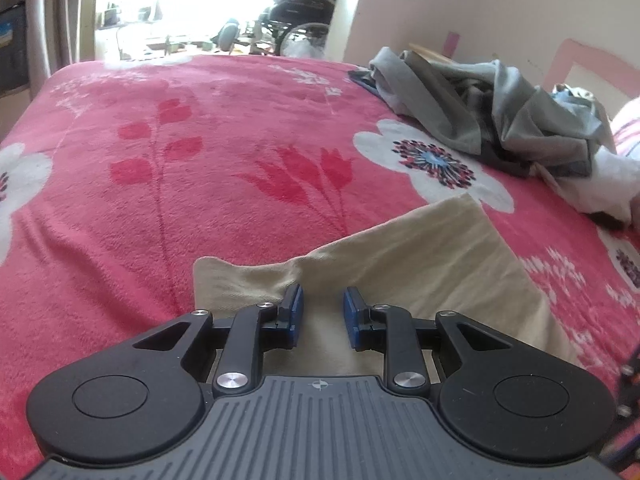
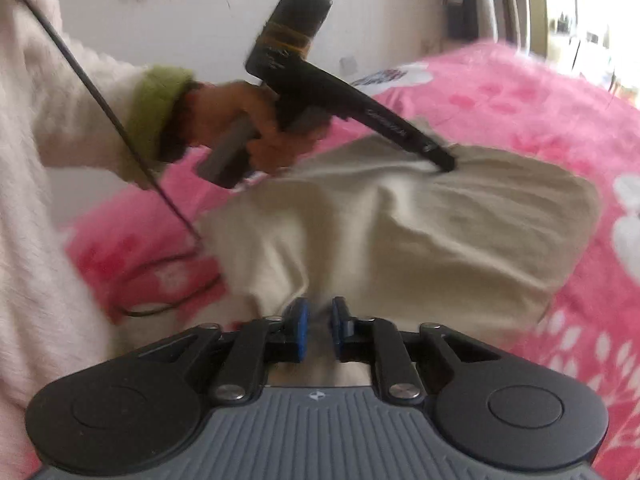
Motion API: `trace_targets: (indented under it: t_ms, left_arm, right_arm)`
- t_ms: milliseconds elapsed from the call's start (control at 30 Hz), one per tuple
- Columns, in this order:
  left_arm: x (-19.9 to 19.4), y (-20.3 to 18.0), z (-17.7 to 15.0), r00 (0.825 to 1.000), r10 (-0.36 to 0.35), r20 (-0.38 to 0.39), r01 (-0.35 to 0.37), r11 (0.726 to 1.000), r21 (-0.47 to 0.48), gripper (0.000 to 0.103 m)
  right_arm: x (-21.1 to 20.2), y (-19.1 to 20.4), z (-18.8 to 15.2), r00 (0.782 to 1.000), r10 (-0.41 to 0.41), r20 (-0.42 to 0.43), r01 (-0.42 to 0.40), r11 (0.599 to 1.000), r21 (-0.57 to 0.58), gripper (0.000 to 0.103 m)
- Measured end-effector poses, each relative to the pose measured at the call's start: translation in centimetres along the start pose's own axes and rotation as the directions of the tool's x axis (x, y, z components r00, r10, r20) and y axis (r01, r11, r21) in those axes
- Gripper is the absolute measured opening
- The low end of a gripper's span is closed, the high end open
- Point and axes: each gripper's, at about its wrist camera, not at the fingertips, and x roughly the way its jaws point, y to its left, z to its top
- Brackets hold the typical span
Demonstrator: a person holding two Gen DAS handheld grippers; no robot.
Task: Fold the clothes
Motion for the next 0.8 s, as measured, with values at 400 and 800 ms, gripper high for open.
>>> trace_targets:
  t_ms: [400,800]
  left_arm:
    - [1.4,1.6,1.3,0.997,-0.073,-0.006,0.072,0.992,-0.100,0.023]
    - [3.4,1.9,1.8,0.999,-0.034,-0.002,0.034,0.991,-0.127,0.024]
  right_arm:
    - [4.5,1.6,2.6,0.999,0.024,0.030,-0.021,0.997,-0.074,0.003]
    - [1.1,-2.7,3.3,0.998,-0.026,0.055,0.021,0.995,0.097,0.003]
